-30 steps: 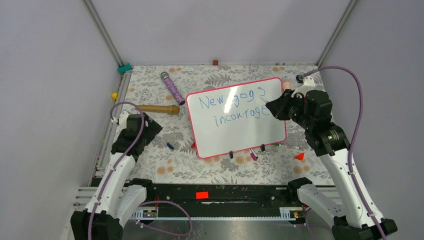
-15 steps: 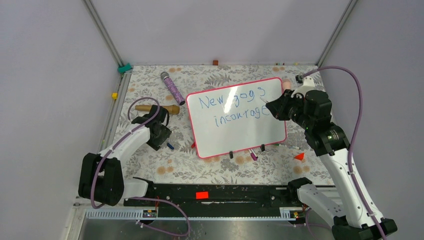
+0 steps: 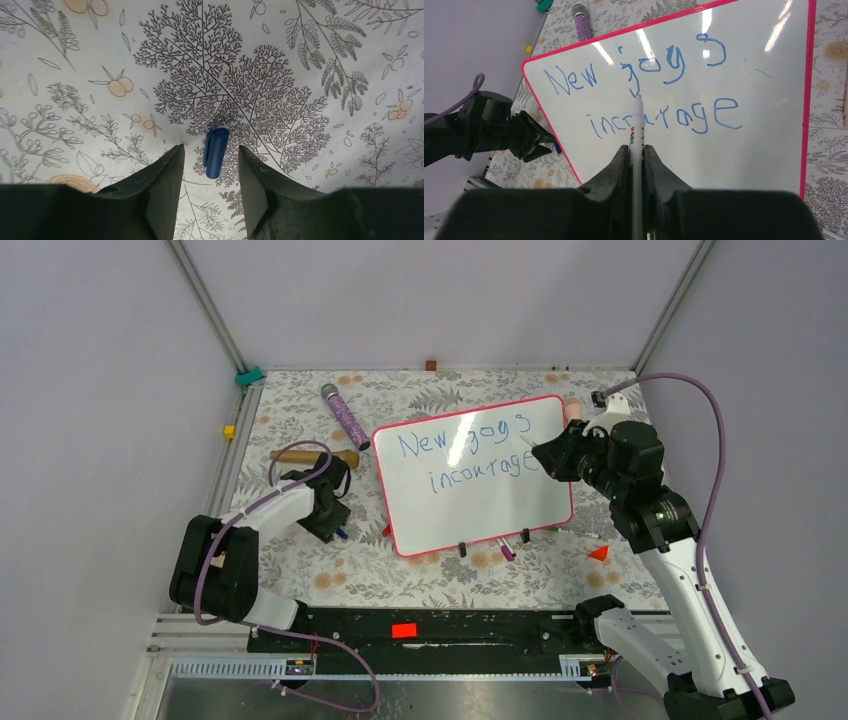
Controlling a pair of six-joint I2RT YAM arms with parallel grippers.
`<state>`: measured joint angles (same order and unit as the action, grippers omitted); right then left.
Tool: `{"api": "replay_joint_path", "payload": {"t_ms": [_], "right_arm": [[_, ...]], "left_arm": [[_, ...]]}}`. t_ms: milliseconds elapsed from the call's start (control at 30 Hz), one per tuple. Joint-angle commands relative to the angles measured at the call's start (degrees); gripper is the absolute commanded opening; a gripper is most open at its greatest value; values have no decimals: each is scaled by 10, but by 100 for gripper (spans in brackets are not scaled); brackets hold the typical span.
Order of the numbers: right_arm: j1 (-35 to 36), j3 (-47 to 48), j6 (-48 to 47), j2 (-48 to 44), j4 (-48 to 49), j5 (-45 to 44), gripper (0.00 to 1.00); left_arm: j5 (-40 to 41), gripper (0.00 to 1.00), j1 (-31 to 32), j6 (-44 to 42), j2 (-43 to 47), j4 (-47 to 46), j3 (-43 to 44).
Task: Write a sentence on the whiteboard
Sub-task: Pick up the pen cap from the center of the board.
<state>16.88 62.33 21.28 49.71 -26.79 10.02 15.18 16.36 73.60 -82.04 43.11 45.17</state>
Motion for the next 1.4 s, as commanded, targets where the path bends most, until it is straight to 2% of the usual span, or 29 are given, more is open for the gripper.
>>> {"api": "replay_joint_path", "payload": {"t_ms": [0,133,233,333,467,667,867,1033,1367], "right_arm": [[8,1,-3,-3,6,10,0],[82,39,-58,11,-34,-35,0],[112,30,-51,15,-19,-31,0],[149,-5,-40,14,25,-34,0],[234,-65,-28,16,110,-57,0],[368,-106,-35,60,233,-120,0],[467,-150,-74,102,392,-169,0],[506,-174,-93,133,471,-188,0],[537,-157,-75,204,505,-195,0]], "left_arm": [[-30,42,4,18,-18,-48,-19],[-33,22,3,25,-29,-55,-22],[-28,19,4,-20,-14,-48,-11],[-23,0,3,0,23,-3,-10],[-38,0,3,17,81,56,-3],[-77,0,2,31,168,136,36],[-138,0,2,74,252,157,52],[-197,0,2,133,301,154,54],[-242,0,3,158,325,154,87]]}}
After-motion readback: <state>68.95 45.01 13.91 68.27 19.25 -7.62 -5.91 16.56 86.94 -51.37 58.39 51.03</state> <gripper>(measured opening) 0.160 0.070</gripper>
